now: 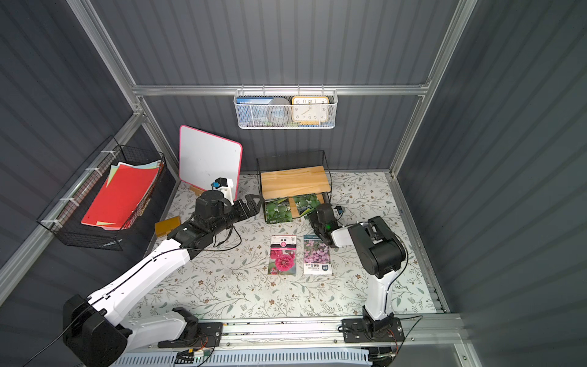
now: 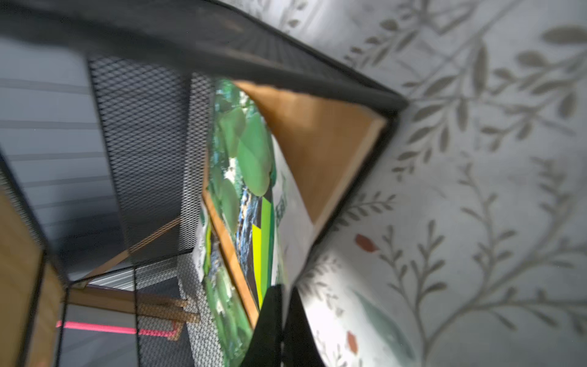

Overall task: Take the seed bag off the shelf
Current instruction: Pick up the seed packet from the shelf.

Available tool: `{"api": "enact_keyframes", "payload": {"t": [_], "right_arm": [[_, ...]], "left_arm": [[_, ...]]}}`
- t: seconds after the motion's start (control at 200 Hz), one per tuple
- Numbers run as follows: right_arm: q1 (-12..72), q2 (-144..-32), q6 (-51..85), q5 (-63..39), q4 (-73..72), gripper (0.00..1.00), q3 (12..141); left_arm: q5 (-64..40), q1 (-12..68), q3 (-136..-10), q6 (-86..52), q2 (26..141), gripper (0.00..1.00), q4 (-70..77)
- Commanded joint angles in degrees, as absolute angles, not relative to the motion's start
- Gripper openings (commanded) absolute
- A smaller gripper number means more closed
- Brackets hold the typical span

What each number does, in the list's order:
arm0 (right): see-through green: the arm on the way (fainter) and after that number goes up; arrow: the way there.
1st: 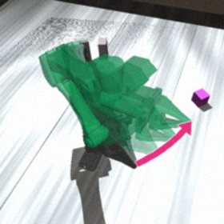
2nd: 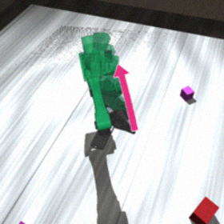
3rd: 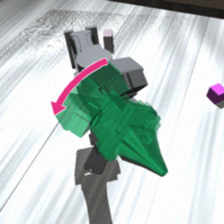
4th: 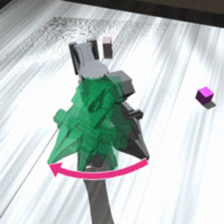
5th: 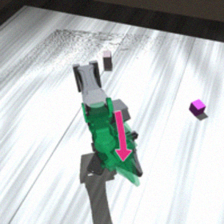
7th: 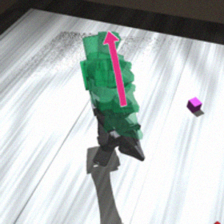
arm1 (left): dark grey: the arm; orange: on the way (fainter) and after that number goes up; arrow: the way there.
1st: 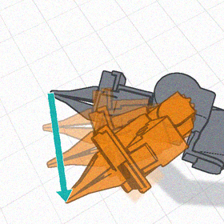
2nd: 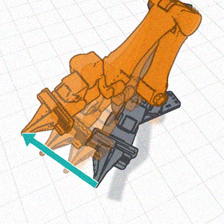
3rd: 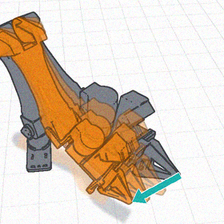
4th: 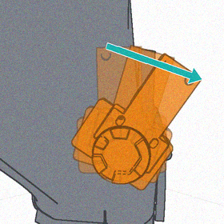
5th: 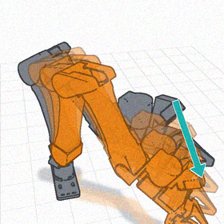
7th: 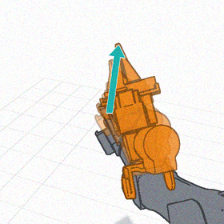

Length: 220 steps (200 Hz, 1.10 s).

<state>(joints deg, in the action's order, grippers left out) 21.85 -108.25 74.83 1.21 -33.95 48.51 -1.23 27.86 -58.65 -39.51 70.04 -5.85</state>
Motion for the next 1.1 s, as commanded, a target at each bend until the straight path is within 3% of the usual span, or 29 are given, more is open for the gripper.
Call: {"api": "enact_keyframes", "payload": {"t": [0.0,0.655,1.096], "right_arm": [[21.88,-103.08,71.61,1.13,-32.38,0.0,47.32],[21.88,-81.32,66.73,-1.91,-20.74,0.0,38.98],[21.88,-49.5,65.72,6.23,2.14,0.0,27.47]], "left_arm": [[-0.35,27.86,-58.5,-38.23,68.39,1.0,-7.21],[-0.01,27.86,-59.31,-38.13,68.16,1.0,-7.65],[0.0,27.85,-60.27,-37.84,67.97,1.0,-8.13]]}}
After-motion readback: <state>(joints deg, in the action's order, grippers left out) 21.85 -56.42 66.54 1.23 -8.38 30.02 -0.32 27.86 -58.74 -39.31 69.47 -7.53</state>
